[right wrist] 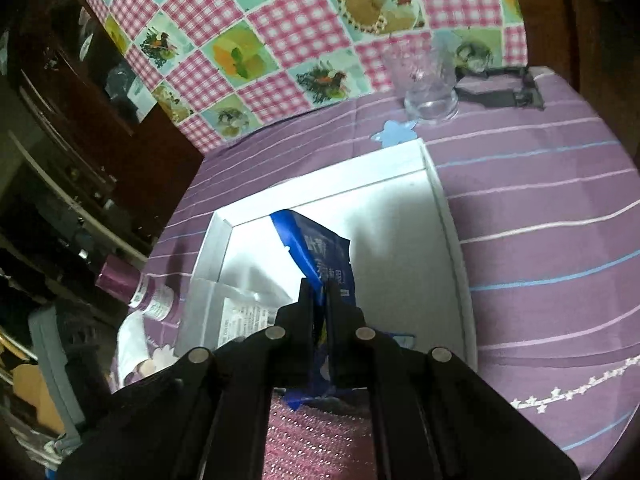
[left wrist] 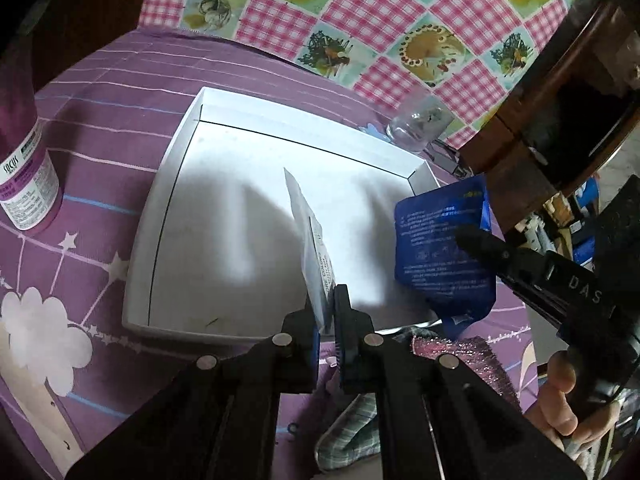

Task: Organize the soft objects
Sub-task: 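Carry both packets into the white box and open both grippers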

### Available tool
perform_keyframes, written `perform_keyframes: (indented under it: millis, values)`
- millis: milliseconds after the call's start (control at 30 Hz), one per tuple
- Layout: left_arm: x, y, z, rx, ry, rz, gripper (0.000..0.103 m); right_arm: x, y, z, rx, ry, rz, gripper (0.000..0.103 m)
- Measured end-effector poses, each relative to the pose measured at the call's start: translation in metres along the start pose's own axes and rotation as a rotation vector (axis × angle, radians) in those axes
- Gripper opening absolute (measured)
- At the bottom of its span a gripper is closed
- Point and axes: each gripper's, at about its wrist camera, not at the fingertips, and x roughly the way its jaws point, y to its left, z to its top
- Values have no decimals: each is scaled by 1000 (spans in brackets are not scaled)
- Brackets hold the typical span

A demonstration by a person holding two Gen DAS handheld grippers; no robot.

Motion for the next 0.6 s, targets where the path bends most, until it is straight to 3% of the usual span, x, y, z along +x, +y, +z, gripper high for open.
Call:
perform_keyframes:
  millis: [133, 200, 300, 333, 433, 500, 533, 567, 600]
  values:
    - [0, 12, 2, -63, -6, -20, 5, -7, 2, 3, 0, -66, -38, 7]
    - [-1, 15, 2, -69, -17, -28, 5, -14, 8, 3, -26, -110, -101, 7]
    - [1, 17, 2, -104, -4, -139, 5, -23, 25, 3, -109, -167, -189, 7]
    - [2, 17, 2, -105, 0, -139, 5, -23, 31, 2, -143, -168, -224, 7]
    - [3, 14, -1, -78, -32, -57, 5, 3, 44, -3, -226, -68, -296, 9]
    - [1, 14, 0, -82, -44, -22, 9, 26, 42, -9, -225, 17, -255, 21]
    - [-1, 14, 1, -79, -48, -13, 20, 34, 40, -9, -206, 76, -206, 23]
    - [-3, 14, 2, -72, -59, -6, 39, 33, 37, -7, -193, 79, -183, 23]
    - [-8, 13, 3, -58, -85, 6, 51, 27, 34, -7, -170, 49, -157, 27]
